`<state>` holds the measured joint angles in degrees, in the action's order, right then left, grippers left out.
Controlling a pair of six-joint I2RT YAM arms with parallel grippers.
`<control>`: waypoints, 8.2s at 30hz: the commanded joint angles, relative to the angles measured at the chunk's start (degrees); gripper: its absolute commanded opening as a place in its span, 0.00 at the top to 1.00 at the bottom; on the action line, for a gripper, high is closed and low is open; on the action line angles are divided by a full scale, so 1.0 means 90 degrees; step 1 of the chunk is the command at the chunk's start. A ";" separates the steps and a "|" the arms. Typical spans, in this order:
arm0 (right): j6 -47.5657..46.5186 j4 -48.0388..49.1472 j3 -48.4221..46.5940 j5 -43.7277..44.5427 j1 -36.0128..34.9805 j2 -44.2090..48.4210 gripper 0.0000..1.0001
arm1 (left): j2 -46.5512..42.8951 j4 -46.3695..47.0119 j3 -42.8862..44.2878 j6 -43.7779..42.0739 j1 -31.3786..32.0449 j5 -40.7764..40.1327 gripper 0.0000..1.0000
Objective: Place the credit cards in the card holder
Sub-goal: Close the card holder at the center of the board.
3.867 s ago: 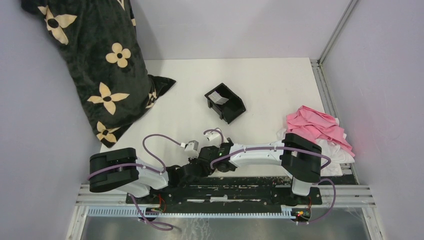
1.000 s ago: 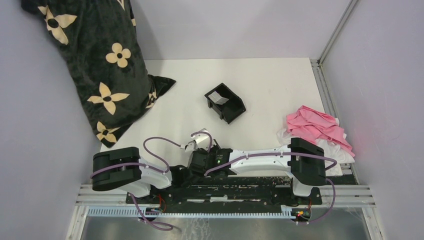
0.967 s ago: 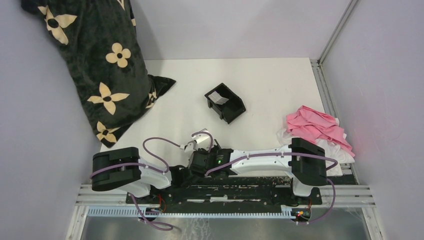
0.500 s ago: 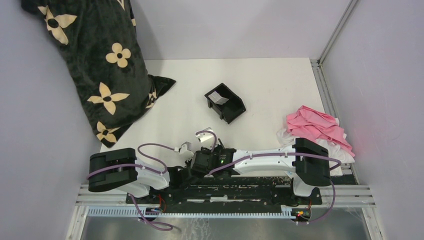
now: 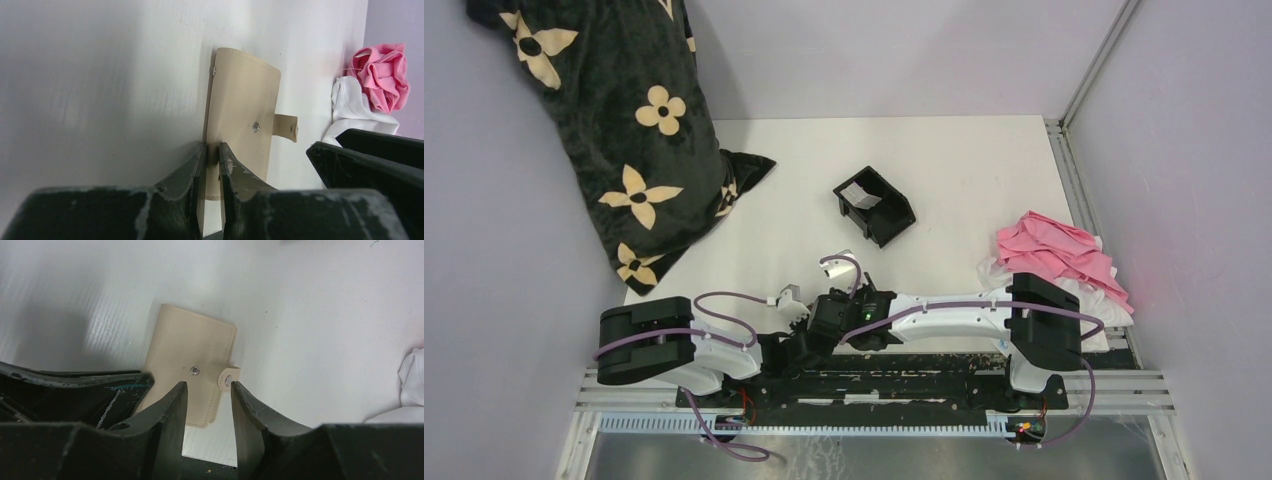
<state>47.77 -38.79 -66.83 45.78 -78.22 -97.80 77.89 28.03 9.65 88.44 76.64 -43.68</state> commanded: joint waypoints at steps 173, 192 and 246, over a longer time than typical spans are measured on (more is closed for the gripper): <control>-0.0168 0.1030 0.0099 -0.0134 0.0271 -0.0803 0.88 | 0.0179 -0.0080 -0.0174 0.0007 -0.0001 -0.0215 0.84; -0.0106 0.1097 0.0124 -0.0476 0.0278 -0.0867 0.90 | 0.0149 0.0211 -0.0408 0.0056 0.0001 -0.0244 0.85; -0.0153 0.1554 0.0462 -0.0710 0.0522 -0.0530 0.91 | 0.0251 0.0768 -0.0506 -0.0254 0.0019 -0.0225 0.85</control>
<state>45.78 -27.62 -64.12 40.01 -74.76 -104.29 79.40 35.66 6.31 88.82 76.64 -44.82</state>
